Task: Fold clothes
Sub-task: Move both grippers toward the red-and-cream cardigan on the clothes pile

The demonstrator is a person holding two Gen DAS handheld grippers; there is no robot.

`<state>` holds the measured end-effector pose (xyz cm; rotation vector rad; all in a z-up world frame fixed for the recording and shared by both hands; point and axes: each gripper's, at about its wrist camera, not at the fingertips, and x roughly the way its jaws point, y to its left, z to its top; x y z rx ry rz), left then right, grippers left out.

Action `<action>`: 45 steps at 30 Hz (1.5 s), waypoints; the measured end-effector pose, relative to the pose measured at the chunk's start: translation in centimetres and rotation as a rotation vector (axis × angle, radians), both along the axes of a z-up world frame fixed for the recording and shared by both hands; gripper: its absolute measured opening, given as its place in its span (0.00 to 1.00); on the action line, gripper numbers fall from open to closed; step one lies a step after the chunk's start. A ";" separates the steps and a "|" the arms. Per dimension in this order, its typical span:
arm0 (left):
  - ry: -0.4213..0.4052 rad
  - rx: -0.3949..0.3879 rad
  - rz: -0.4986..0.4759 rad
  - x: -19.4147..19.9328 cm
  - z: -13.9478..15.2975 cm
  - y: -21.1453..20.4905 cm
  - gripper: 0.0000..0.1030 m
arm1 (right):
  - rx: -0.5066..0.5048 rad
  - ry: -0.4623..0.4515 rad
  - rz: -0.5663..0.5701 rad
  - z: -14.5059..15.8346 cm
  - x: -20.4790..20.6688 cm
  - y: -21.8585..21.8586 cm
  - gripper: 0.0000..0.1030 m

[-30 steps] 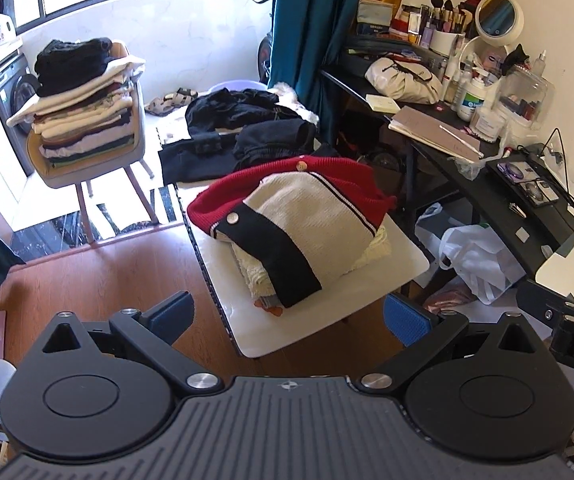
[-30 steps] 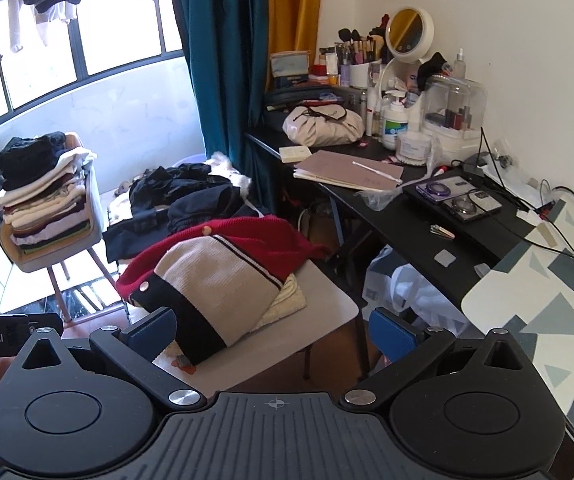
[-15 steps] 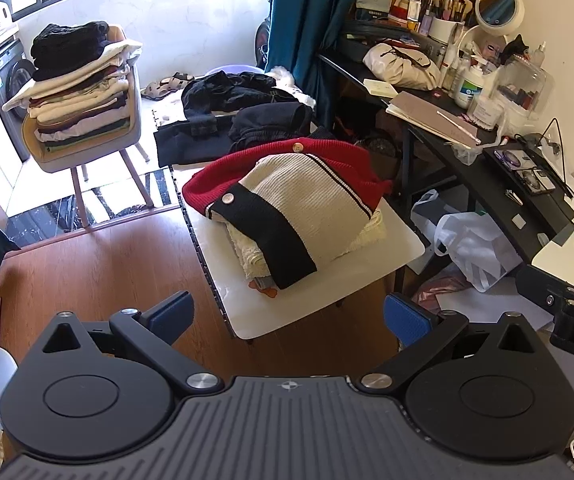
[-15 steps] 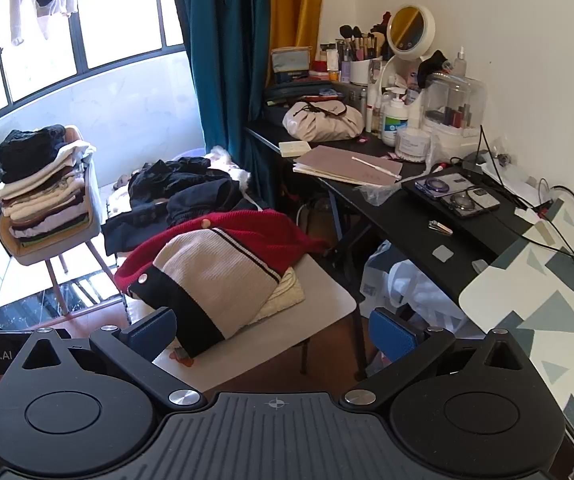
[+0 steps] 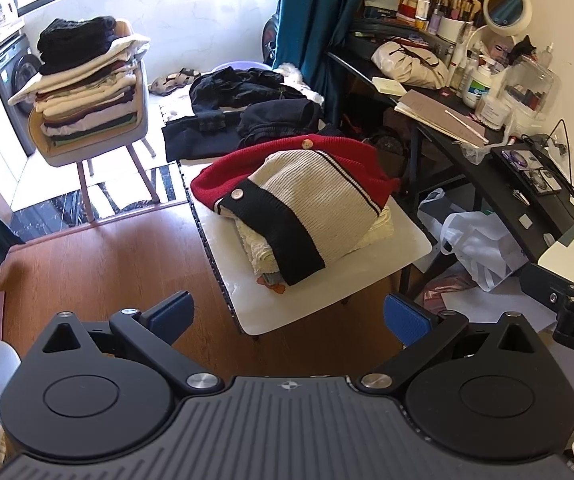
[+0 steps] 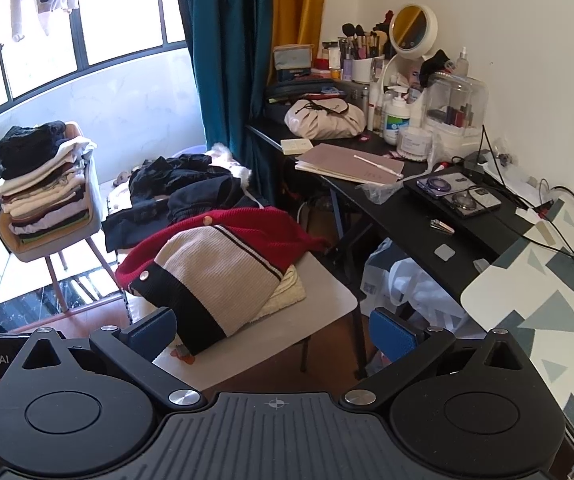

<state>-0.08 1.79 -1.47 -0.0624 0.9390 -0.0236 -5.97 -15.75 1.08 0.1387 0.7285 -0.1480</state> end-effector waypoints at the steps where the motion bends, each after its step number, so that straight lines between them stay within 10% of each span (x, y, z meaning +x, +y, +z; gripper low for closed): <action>1: 0.000 -0.001 0.000 0.0 -0.1 0.2 1.00 | -0.001 0.001 0.000 -0.1 0.0 0.1 0.99; 21: -0.057 0.028 0.104 2.6 -2.3 4.6 1.00 | 0.012 0.016 0.065 -1.2 3.3 3.2 0.99; 35: -0.115 0.124 0.077 11.4 -3.7 5.7 1.00 | 0.037 0.012 0.062 -4.9 13.5 0.1 0.99; 45: -0.110 -0.048 0.179 17.6 -4.2 8.7 1.00 | 0.120 -0.014 0.003 -6.9 22.8 -4.7 0.99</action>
